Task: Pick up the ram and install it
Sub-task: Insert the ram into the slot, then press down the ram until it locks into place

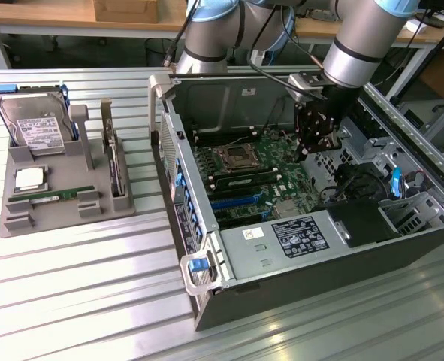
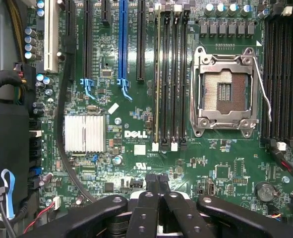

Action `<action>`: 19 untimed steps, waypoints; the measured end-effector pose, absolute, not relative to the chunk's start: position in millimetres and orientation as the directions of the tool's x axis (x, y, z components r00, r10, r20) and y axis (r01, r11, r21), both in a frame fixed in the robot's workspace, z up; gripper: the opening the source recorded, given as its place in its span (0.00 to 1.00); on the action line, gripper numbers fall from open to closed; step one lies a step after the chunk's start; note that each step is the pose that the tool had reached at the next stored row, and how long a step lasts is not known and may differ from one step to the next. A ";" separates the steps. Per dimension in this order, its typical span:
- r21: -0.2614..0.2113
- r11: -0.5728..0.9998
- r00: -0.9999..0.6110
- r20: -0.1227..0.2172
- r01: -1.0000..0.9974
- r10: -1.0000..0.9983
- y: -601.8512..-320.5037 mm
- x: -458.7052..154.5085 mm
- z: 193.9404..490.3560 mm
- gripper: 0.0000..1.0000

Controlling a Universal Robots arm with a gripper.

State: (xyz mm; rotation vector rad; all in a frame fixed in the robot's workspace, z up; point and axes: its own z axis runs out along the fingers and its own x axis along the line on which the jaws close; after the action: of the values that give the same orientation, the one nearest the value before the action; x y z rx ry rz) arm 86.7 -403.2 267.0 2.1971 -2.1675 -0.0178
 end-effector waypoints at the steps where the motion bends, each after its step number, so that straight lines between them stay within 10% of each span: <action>1: 0.047 -0.013 0.014 0.031 -0.999 -0.999 -403.2 86.7 267.2 0.11; 19: 0.047 -0.013 0.014 0.030 -0.999 -0.999 -403.0 48.8 238.4 0.11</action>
State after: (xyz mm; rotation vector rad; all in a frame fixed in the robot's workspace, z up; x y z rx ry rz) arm 48.8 -403.0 238.4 2.1977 -2.1678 -0.0189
